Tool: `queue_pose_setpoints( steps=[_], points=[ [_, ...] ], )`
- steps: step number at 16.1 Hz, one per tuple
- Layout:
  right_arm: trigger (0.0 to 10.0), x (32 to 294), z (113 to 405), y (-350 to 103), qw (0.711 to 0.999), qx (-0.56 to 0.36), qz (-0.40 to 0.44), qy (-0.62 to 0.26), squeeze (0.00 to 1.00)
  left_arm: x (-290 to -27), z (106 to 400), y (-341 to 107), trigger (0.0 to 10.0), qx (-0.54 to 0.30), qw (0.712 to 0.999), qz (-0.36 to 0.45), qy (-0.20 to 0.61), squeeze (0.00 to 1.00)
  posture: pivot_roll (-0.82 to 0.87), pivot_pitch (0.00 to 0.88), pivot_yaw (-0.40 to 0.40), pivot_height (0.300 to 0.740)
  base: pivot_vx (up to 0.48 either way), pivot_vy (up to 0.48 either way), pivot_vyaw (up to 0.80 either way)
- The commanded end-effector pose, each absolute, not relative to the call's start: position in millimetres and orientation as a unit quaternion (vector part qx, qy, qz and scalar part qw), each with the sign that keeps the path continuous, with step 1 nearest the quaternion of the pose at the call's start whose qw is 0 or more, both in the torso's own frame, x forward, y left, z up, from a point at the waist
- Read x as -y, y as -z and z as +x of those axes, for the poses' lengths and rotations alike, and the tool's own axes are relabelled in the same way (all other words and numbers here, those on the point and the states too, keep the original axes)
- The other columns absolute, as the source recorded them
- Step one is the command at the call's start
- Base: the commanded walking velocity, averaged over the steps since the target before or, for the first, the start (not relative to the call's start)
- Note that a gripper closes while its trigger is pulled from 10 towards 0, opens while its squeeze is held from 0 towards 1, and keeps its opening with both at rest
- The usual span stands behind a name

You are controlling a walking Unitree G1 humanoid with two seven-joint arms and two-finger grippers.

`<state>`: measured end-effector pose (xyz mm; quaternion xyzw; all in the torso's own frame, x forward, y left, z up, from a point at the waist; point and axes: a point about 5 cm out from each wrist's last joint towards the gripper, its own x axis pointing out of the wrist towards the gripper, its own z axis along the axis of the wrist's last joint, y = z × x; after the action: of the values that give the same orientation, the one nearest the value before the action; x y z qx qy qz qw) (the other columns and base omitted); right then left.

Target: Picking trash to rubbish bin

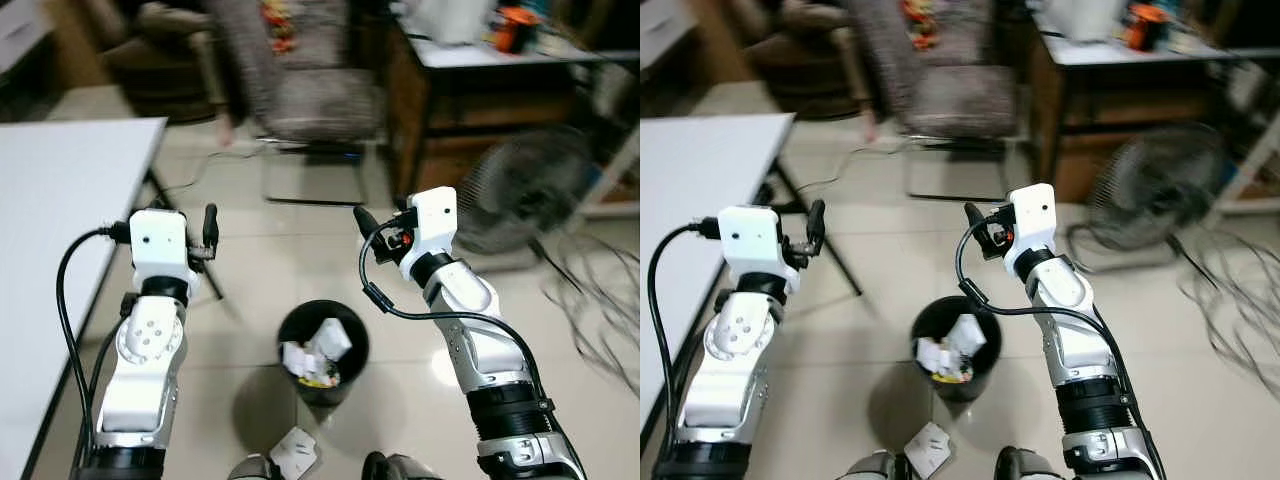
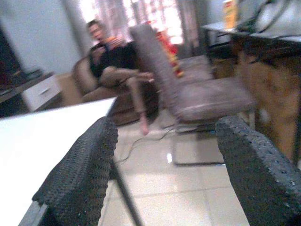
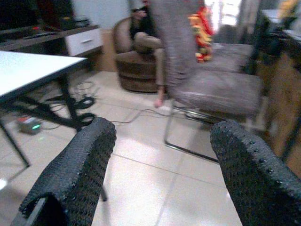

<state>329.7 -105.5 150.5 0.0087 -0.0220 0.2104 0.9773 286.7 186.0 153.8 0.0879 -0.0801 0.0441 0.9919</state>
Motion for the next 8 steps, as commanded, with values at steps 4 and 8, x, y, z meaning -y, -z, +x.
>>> queue_pose_setpoints(
  steps=[4,8],
  points=[
    [10.0,108.3,327.9,-156.4,0.978,0.018,0.004,-0.209,0.0,-180.4,287.2,-159.3,10.0,0.082,0.992,0.084,-0.052,0.0,-0.09,0.085,0.054,0.74,0.0,0.0,0.8],
    [10.0,107.9,325.3,-155.1,0.977,0.009,0.0,-0.213,0.0,-184.5,288.2,-160.5,10.0,0.076,0.992,0.079,-0.06,0.0,-0.09,0.091,0.049,0.74,0.0,0.0,0.8]
  ],
)
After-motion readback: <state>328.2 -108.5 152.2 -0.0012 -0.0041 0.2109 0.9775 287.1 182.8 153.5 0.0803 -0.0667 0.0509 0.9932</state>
